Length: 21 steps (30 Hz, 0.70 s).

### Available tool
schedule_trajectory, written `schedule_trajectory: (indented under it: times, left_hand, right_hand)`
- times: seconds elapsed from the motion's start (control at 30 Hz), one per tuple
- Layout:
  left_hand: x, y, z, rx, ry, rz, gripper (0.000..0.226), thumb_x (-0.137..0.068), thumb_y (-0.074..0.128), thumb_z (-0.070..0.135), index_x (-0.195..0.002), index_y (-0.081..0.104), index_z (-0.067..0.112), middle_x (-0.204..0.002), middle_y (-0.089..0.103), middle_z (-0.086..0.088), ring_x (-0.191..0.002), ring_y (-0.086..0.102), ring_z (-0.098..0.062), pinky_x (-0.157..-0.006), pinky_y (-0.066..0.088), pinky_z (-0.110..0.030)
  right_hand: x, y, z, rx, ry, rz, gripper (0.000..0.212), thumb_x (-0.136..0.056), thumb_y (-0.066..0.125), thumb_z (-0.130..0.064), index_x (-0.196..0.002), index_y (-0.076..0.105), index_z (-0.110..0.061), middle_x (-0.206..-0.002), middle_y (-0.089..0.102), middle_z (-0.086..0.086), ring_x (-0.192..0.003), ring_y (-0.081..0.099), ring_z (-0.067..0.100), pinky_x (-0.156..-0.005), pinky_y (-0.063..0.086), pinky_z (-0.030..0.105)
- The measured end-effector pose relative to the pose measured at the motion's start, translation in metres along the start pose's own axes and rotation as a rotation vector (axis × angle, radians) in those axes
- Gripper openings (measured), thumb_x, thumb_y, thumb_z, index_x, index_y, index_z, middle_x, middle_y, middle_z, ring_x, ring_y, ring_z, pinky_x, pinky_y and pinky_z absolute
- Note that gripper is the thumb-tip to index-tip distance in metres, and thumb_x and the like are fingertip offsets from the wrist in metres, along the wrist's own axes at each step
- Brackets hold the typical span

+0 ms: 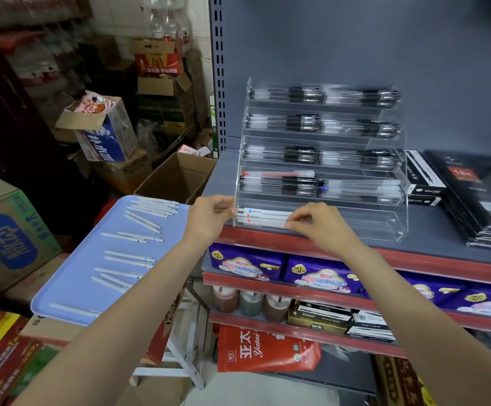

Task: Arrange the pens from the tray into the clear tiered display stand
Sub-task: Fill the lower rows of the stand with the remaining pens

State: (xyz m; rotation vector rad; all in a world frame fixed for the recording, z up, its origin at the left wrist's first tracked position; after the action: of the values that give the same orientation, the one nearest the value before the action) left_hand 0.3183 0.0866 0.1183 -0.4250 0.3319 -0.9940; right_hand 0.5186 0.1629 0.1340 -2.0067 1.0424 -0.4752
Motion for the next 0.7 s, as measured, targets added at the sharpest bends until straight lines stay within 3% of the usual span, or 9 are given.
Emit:
schedule_trajectory:
  times: [0.17, 0.33, 0.4, 0.57, 0.7]
  left_hand:
    - [0.002, 0.000, 0.002, -0.020, 0.022, 0.002, 0.033, -0.087, 0.064, 0.015, -0.120, 0.062, 0.009, -0.115, 0.066, -0.007, -0.104, 0.060, -0.014, -0.087, 0.045, -0.021]
    - [0.006, -0.003, 0.006, -0.047, 0.056, -0.037, 0.032, -0.088, 0.062, 0.015, -0.120, 0.060, 0.011, -0.113, 0.066, -0.003, -0.099, 0.058, -0.008, -0.074, 0.042, -0.011]
    - [0.011, -0.010, 0.008, -0.043, 0.087, -0.021, 0.034, -0.089, 0.061, 0.016, -0.122, 0.057, 0.012, -0.110, 0.065, -0.002, -0.098, 0.057, -0.009, -0.078, 0.042, -0.013]
    - [0.033, -0.046, -0.004, -0.069, 0.148, 0.029, 0.028, -0.091, 0.057, 0.019, -0.119, 0.056, 0.016, -0.096, 0.061, 0.008, -0.087, 0.054, -0.001, -0.065, 0.039, 0.003]
    - [0.048, -0.088, -0.053, -0.128, 0.113, 0.041, 0.019, -0.092, 0.056, 0.014, -0.110, 0.062, 0.015, -0.090, 0.063, 0.007, -0.080, 0.056, 0.001, -0.067, 0.040, -0.001]
  right_hand:
    - [-0.004, 0.009, -0.002, 0.079, -0.011, 0.010, 0.015, -0.086, 0.066, -0.023, -0.097, 0.071, -0.015, -0.099, 0.062, 0.003, -0.096, 0.057, 0.017, -0.084, 0.040, 0.023]
    - [-0.004, 0.013, -0.011, 0.103, -0.010, 0.008, 0.019, -0.088, 0.063, -0.027, -0.102, 0.070, -0.017, -0.100, 0.059, 0.004, -0.098, 0.054, 0.017, -0.087, 0.041, 0.027]
    - [-0.002, 0.014, -0.021, 0.083, -0.036, 0.062, 0.021, -0.089, 0.061, -0.026, -0.107, 0.068, -0.017, -0.101, 0.057, 0.001, -0.096, 0.052, 0.015, -0.087, 0.040, 0.026]
    - [-0.001, 0.037, -0.073, -0.007, -0.138, 0.174, 0.021, -0.092, 0.056, -0.021, -0.110, 0.066, -0.018, -0.098, 0.056, -0.003, -0.091, 0.052, 0.010, -0.083, 0.040, 0.022]
    - [-0.006, 0.092, -0.122, -0.031, -0.207, 0.068, 0.020, -0.092, 0.055, -0.018, -0.107, 0.067, -0.018, -0.091, 0.056, 0.001, -0.080, 0.052, 0.010, -0.077, 0.040, 0.022]
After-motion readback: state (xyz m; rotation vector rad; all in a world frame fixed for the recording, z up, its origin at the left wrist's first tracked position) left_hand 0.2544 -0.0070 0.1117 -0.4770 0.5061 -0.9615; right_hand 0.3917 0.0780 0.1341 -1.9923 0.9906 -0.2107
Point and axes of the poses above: each hand's wrist, its own x-axis away from the middle knuckle, its own y-axis out of the palm, z = x × y, the point moved 4 cm from there along -x, towards the middle knuckle
